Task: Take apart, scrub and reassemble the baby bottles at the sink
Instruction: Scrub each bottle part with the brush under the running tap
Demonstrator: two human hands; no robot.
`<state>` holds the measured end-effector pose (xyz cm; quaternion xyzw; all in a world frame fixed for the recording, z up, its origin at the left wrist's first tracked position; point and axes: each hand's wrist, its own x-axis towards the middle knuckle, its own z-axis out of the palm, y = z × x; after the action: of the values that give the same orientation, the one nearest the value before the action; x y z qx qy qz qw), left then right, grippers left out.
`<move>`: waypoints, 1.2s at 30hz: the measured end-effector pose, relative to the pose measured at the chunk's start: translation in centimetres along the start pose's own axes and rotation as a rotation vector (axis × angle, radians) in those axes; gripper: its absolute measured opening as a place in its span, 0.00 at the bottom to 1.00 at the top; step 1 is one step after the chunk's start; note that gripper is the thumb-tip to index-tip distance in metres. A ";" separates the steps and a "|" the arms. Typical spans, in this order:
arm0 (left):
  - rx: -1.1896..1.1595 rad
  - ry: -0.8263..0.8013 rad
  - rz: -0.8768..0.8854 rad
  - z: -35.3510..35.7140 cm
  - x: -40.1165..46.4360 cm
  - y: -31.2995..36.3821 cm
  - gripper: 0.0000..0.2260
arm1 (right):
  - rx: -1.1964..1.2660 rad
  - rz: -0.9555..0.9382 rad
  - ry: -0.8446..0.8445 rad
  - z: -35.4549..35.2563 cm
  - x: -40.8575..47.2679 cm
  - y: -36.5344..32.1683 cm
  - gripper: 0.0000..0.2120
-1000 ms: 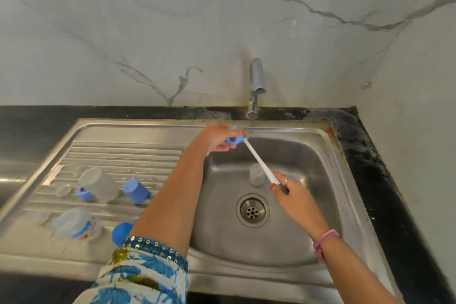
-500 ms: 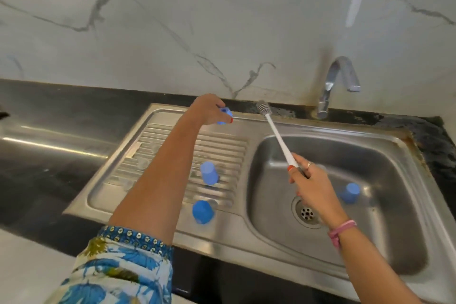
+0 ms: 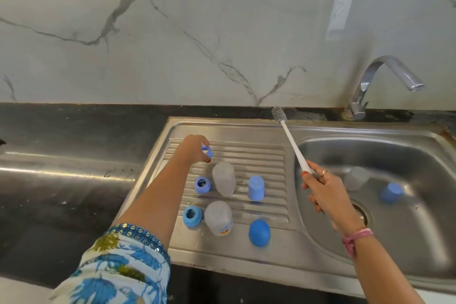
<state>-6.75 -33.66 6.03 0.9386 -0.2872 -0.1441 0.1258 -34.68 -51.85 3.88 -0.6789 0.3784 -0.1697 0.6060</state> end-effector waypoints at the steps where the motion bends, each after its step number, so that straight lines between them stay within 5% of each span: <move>1: 0.007 -0.003 0.001 0.3 0.3 -0.4 0.23 | -0.003 0.005 0.011 0.3 0.0 0.0 0.16; 11: 0.146 -0.128 -0.032 3.2 1.4 -0.5 0.20 | -0.008 0.087 0.061 1.4 -0.7 0.9 0.17; 20: 0.166 -0.122 -0.031 0.9 2.4 1.5 0.27 | 0.031 0.097 0.064 -0.3 -1.3 1.5 0.15; 32: 0.081 -0.030 0.174 2.4 1.9 18.0 0.06 | 0.059 0.149 0.129 -10.8 -1.2 5.1 0.14; 36: 0.010 -0.115 0.250 7.2 1.4 24.1 0.10 | -0.021 0.169 0.149 -16.6 -0.4 6.7 0.15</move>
<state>-20.25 -54.88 6.72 0.8863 -0.4093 -0.1796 0.1215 -48.44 -62.91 1.10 -0.6362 0.4802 -0.1641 0.5812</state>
